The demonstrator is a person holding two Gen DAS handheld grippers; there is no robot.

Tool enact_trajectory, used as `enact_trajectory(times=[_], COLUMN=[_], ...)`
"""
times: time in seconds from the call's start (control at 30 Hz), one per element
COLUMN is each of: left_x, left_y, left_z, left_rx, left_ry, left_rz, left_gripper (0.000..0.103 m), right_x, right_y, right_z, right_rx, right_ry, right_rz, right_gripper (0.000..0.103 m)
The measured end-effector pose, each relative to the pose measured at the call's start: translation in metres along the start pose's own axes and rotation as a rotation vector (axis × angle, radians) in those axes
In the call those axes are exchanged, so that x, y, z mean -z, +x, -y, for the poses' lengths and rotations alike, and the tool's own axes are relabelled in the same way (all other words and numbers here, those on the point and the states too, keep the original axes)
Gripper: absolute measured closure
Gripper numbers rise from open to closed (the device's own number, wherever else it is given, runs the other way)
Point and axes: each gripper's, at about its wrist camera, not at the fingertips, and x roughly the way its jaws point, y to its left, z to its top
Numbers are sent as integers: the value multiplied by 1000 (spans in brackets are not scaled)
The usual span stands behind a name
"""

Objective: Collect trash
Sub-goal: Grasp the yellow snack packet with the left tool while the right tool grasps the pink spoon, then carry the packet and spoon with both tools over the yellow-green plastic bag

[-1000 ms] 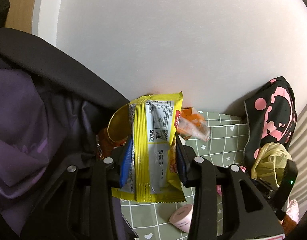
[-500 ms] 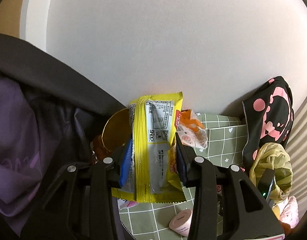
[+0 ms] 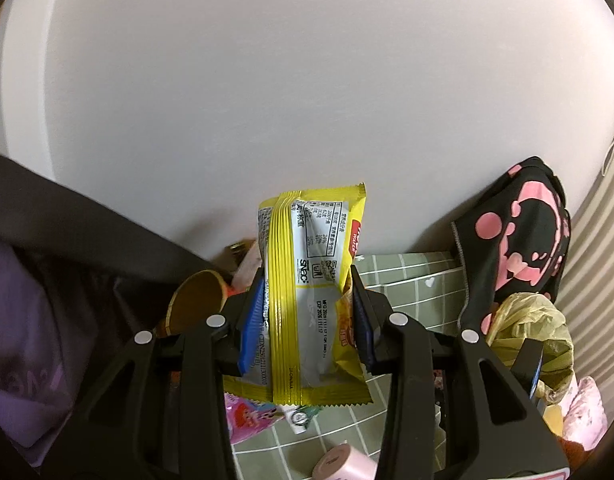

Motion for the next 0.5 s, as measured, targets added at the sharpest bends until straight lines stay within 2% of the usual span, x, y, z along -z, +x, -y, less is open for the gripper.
enact_trajectory(times=[0.5], left_x=[3], left_y=[2], left_z=[46], left_rx=[91], left_ry=[99], left_rz=[-9], left_gripper=[66], right_x=[-5], right_y=[-70], right_z=[11], right_rx=[8], right_ry=[35], right_rz=[160], right_gripper=[86])
